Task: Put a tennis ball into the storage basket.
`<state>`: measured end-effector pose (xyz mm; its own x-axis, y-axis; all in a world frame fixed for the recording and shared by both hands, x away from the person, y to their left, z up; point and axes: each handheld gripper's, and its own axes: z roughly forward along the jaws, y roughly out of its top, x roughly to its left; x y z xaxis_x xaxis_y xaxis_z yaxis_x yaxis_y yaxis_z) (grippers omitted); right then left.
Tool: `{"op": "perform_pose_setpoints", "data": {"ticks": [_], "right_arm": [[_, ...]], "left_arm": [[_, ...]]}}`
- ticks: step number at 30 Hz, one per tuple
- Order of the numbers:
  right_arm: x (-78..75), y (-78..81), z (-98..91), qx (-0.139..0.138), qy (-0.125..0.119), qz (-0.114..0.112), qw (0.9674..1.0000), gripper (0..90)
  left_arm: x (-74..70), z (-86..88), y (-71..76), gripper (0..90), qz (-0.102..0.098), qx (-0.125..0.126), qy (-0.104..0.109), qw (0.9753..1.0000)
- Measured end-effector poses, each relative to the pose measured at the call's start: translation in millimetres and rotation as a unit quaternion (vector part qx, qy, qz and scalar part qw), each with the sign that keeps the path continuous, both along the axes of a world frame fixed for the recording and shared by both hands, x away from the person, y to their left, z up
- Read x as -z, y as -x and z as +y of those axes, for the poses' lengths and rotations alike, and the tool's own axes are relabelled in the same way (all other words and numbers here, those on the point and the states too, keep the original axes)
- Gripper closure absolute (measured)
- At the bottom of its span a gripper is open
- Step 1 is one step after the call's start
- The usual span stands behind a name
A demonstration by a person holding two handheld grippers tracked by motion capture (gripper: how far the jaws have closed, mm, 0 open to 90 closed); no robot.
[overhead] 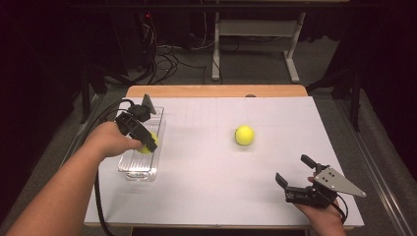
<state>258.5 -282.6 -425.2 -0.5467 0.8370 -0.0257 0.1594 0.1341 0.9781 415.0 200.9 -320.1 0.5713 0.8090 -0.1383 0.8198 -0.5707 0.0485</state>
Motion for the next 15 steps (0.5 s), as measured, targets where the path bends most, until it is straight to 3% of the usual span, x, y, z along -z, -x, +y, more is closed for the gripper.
{"op": "perform_pose_setpoints", "data": {"ticks": [9, 15], "right_arm": [[0.2, 0.2, 0.2, 0.0, 0.002, -0.001, 1.0, 0.2], [0.5, -0.2, 0.4, 0.0, 0.002, 0.0, 1.0, 0.2]], "left_arm": [[7.3, 9.0, -6.3, 26.8, 0.003, -0.016, -0.006, 0.9999], [7.3, 9.9, -12.4, 26.7, -0.012, -0.026, -0.013, 0.9995]]}}
